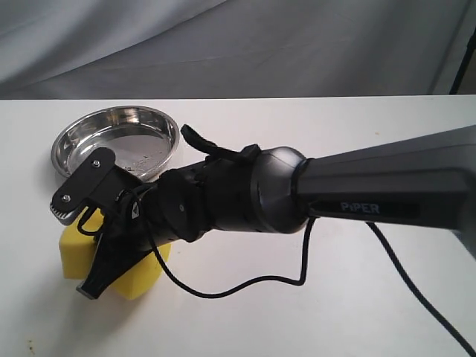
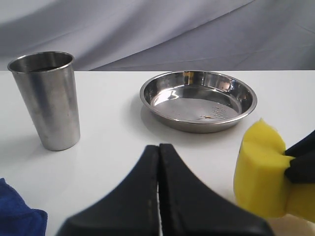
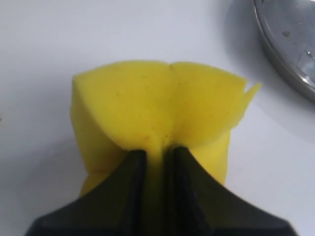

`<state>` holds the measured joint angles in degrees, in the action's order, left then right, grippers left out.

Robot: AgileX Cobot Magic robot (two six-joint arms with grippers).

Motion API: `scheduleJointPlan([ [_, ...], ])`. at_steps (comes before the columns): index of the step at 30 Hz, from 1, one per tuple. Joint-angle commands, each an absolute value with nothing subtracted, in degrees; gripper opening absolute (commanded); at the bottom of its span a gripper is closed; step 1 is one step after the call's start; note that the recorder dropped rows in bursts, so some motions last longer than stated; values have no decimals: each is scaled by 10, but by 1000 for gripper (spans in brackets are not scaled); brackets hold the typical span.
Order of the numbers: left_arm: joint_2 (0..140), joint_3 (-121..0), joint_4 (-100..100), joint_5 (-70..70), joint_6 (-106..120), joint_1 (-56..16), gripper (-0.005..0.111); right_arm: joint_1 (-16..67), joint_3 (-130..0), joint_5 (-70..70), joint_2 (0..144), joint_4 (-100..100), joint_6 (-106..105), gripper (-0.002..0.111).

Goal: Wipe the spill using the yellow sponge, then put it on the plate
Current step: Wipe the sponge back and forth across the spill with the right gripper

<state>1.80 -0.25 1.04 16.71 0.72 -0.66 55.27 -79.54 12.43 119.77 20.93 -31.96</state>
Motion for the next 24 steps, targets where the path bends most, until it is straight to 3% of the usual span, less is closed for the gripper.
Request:
scheduleJointPlan([
  [1,20,0,11,161,6,-10,0,552,-794,104,1228,204,-321,0],
  [7,20,0,11,161,5,-10,0,552,-794,48,1272,204,-321,0],
  [24,20,0,11,161,6,-10,0,449,-798,154,1274,213,-278,0],
])
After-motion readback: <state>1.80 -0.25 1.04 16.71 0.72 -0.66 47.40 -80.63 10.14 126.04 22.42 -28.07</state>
